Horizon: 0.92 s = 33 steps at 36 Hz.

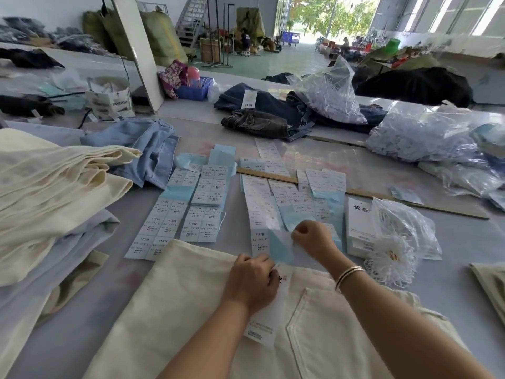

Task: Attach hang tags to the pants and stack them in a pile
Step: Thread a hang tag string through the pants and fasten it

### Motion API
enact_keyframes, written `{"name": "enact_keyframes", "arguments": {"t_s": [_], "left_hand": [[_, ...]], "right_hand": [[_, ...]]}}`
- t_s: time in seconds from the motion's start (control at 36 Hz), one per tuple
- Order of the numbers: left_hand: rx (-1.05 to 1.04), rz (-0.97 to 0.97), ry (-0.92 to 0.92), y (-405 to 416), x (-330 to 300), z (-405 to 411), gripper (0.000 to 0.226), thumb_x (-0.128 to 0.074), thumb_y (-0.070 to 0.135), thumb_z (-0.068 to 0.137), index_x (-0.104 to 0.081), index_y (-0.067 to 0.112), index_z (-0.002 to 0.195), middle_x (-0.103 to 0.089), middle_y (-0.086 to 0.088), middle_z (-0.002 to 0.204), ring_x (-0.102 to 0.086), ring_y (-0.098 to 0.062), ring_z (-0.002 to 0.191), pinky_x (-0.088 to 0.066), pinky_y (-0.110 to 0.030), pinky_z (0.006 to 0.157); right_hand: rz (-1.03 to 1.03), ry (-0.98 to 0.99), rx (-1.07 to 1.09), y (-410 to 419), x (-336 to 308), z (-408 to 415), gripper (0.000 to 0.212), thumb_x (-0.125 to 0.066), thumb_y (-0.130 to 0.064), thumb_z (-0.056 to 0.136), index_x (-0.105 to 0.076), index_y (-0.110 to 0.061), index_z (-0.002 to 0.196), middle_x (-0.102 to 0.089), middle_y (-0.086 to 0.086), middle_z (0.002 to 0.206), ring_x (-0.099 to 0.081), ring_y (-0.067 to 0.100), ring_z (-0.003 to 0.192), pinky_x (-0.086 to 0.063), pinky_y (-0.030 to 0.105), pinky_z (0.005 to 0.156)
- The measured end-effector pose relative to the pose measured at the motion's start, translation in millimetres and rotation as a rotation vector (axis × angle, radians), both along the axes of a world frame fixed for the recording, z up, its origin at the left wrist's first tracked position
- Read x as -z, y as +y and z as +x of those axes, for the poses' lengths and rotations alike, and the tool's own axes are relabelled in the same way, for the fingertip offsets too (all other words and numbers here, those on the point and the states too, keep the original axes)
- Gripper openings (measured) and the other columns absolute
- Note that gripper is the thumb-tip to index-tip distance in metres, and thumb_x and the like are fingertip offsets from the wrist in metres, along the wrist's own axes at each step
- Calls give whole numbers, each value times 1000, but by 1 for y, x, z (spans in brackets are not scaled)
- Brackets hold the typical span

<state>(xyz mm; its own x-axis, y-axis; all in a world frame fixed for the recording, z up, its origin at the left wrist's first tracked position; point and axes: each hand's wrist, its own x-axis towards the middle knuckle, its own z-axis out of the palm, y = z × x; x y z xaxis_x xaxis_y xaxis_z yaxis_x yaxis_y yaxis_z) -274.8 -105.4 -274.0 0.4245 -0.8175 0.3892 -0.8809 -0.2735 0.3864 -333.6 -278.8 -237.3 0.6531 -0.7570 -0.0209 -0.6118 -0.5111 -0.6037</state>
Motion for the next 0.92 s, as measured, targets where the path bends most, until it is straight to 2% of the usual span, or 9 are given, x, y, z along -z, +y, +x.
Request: {"name": "enact_keyframes", "arguments": {"t_s": [0.14, 0.25, 0.31, 0.39, 0.53, 0.64, 0.69, 0.81, 0.92], "left_hand": [[2, 43, 19, -2, 2, 1, 28, -43, 26, 82, -65, 13, 69, -67, -3, 75, -59, -26, 58, -47, -31, 69], [-69, 19, 484, -3, -2, 11, 36, -48, 30, 87, -69, 10, 109, -70, -9, 109, -65, -29, 97, -47, -30, 87], [-110, -53, 835, 1, -13, 16, 42, -60, 26, 90, -59, 18, 130, -66, -3, 119, -64, -23, 103, -51, -31, 89], [-189, -199, 1289, 6, -32, 22, 26, -60, 29, 91, -70, 11, 106, -70, -13, 95, -67, -24, 74, -52, -31, 66], [-114, -341, 1836, 15, -63, 3, 23, -42, 18, 100, -64, 10, 101, -75, -7, 81, -72, -18, 67, -56, -31, 61], [-83, -251, 1944, 24, -71, -20, 29, -38, 21, 102, -63, 6, 105, -74, -13, 89, -68, -25, 79, -54, -37, 73], [-72, -261, 1978, 28, -74, -28, 29, -40, 21, 101, -63, 5, 106, -73, -15, 88, -68, -25, 76, -55, -36, 69], [-54, -260, 2011, 29, -77, -36, 30, -38, 20, 102, -60, 3, 113, -73, -17, 88, -71, -25, 65, -58, -31, 52], [-15, -233, 1990, 31, -74, -45, 28, -48, 21, 99, -61, 2, 115, -72, -20, 100, -71, -26, 75, -59, -33, 58]], "right_hand": [[448, -498, 348, -33, -28, -38, 14, -58, -7, 91, -65, -6, 79, -68, 13, 81, -66, 20, 70, -58, 26, 61], [479, -644, 392, -27, -49, -70, 10, -57, -5, 91, -59, -3, 81, -68, 16, 86, -68, 22, 74, -57, 26, 61], [388, -650, 395, -12, -52, -85, 10, -59, -5, 88, -60, -5, 78, -70, 14, 82, -69, 21, 73, -57, 27, 61], [140, -596, 336, 22, -54, -104, 12, -67, -9, 84, -61, -14, 73, -71, 4, 79, -69, 9, 70, -55, 23, 62], [-293, -632, 96, 92, -55, -118, 32, -73, 2, 73, -54, -24, 68, -66, -17, 84, -61, -10, 73, -42, 0, 60], [-667, -377, -188, 126, -51, -124, 29, -83, -15, 59, -64, -17, 80, -73, -6, 97, -66, 5, 70, -48, 14, 57], [-797, -249, -320, 133, -44, -125, 38, -91, -20, 47, -67, -16, 76, -74, -1, 98, -71, 10, 80, -53, 18, 70], [-831, -109, -484, 139, -27, -127, 37, -91, -31, 50, -70, -19, 78, -73, -3, 100, -69, 6, 95, -52, 22, 86], [-820, -128, -507, 137, -22, -136, 27, -87, -30, 60, -68, -21, 77, -72, -4, 103, -68, 5, 96, -54, 27, 88]]}}
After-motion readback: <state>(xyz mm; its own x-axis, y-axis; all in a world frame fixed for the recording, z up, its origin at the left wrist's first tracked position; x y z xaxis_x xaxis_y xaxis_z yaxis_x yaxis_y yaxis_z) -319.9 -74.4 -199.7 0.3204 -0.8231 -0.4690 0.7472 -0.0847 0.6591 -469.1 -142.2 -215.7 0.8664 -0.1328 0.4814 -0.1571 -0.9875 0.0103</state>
